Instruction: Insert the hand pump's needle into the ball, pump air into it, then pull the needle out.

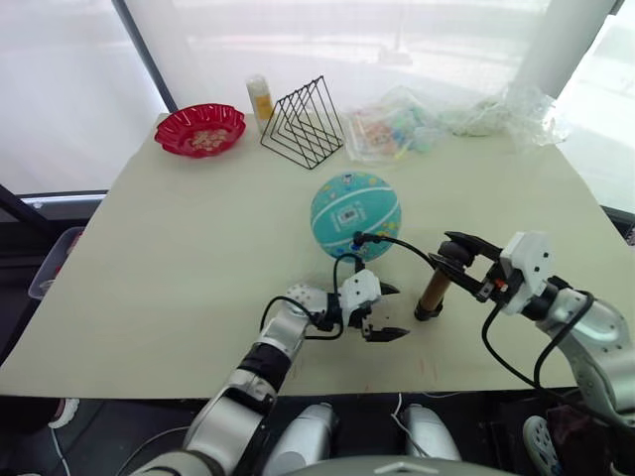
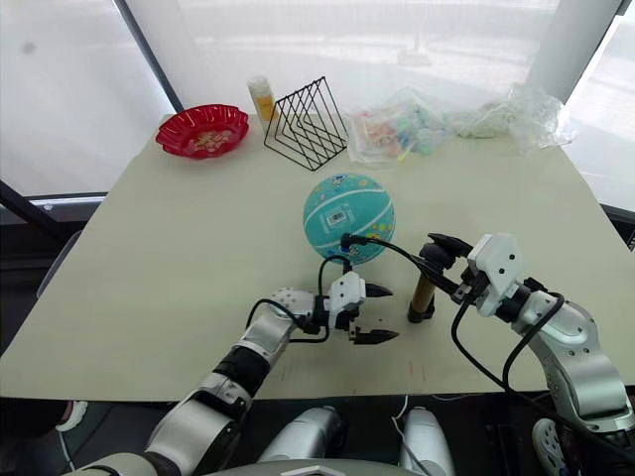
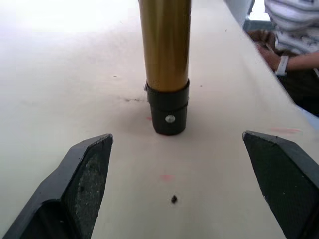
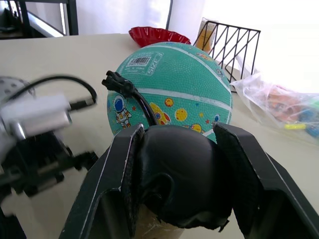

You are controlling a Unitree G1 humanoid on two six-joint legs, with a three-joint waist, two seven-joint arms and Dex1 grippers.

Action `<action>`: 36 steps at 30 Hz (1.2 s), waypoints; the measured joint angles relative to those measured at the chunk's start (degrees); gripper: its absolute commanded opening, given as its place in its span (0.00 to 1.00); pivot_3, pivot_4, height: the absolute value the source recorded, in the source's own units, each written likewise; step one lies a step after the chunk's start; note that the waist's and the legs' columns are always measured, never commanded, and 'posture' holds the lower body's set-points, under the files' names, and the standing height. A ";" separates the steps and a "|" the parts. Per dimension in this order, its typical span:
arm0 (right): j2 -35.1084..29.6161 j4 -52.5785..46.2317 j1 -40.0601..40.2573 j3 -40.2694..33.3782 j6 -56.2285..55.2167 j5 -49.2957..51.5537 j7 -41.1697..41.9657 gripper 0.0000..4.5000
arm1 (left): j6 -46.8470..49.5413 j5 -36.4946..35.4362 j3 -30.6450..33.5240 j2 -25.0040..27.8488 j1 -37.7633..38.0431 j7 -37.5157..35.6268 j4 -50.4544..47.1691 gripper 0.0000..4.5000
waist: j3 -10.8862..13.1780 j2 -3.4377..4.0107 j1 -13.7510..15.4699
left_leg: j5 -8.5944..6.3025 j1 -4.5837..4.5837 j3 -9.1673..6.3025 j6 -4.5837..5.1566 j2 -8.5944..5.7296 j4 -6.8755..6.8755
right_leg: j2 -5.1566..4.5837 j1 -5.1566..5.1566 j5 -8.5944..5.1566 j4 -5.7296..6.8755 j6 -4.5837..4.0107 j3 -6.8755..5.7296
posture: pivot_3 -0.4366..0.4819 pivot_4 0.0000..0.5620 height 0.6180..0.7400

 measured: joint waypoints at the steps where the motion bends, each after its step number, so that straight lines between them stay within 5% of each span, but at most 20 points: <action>1: 0.02 0.00 0.12 -0.09 -0.22 0.03 0.05 0.42 | 0.94 -0.96 0.19 0.98 0.77 -0.40 -2.15 0.99 | 0.04 0.03 0.04 | 0.00 0.01 0.00 0.00 0.00 0.00 | 0.01 0.00 0.00 0.00 0.00 0.01 | 0.48 0.27 1.00; 9: 0.64 -0.13 -0.17 -0.46 -0.06 0.54 0.08 0.42 | 7.77 -8.97 3.00 10.14 7.43 -3.64 -17.43 0.99 | 0.39 0.15 -0.24 | -0.01 0.01 0.03 -0.01 0.03 -0.04 | 0.09 -0.08 -0.01 0.01 -0.05 0.10 | 0.48 0.27 1.00; 14: -0.43 -0.74 -2.35 -0.85 3.24 1.76 -0.37 0.42 | 12.15 -20.48 17.00 21.08 14.08 -4.73 -27.49 0.99 | 0.94 0.60 -0.88 | 0.03 -0.16 0.03 -0.09 0.08 -0.07 | 0.18 -0.33 0.07 0.05 -0.42 0.17 | 0.48 0.27 1.00; 28: -4.58 3.75 -10.63 -0.08 5.22 -0.19 0.38 0.42 | 15.52 -29.14 24.20 25.52 22.48 -1.85 -38.19 0.99 | 1.42 0.54 -0.77 | 0.13 -0.35 0.12 -0.25 0.04 -0.01 | 0.16 -0.50 0.18 0.04 -0.58 0.21 | 0.48 0.27 1.00; 36: -13.08 17.53 -20.20 -0.59 -6.06 -12.59 2.74 0.42 | 16.48 -30.29 23.99 26.38 24.14 -1.78 -41.62 0.99 | 1.60 0.70 -1.16 | 0.57 -1.11 0.14 -0.45 0.07 -0.02 | 0.21 -1.28 0.40 0.14 -0.87 0.20 | 0.48 0.27 1.00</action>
